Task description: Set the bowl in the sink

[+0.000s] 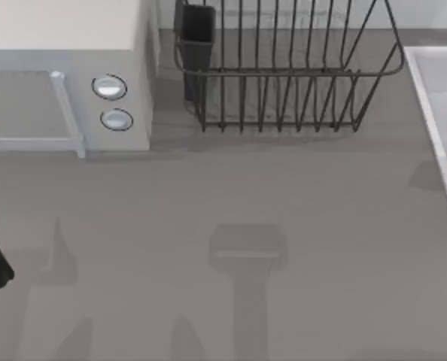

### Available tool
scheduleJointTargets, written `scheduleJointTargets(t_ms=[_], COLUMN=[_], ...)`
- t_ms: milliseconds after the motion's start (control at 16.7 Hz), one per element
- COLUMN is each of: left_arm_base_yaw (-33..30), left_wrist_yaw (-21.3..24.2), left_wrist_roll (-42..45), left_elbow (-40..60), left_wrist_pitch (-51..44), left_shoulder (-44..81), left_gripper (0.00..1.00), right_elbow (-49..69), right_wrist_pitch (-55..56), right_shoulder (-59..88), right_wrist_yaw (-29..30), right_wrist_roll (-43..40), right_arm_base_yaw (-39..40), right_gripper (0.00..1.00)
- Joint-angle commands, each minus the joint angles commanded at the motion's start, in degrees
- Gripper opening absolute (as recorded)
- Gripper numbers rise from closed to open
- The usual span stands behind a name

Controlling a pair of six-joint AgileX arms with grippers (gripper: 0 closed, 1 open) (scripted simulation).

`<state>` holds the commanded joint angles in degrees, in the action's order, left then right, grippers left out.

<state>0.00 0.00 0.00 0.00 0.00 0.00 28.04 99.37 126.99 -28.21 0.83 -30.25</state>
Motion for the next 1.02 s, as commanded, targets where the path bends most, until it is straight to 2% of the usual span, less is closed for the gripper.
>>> scheduleJointTargets(t_ms=[660,1020], left_arm_base_yaw=[0.0,0.0], left_wrist_yaw=[0.0,0.0], left_wrist_roll=[0.0,0.0], left_elbow=[0.0,0.0], left_wrist_pitch=[0.0,0.0], left_shoulder=[0.0,0.0], left_gripper=[1.0,1.0], right_elbow=[0.0,0.0], right_wrist_pitch=[0.0,0.0], right_shoulder=[0.0,0.0], right_wrist_yaw=[0.0,0.0], right_wrist_roll=[0.0,0.0], right_arm_base_yaw=[0.0,0.0], right_gripper=[0.98,1.0])
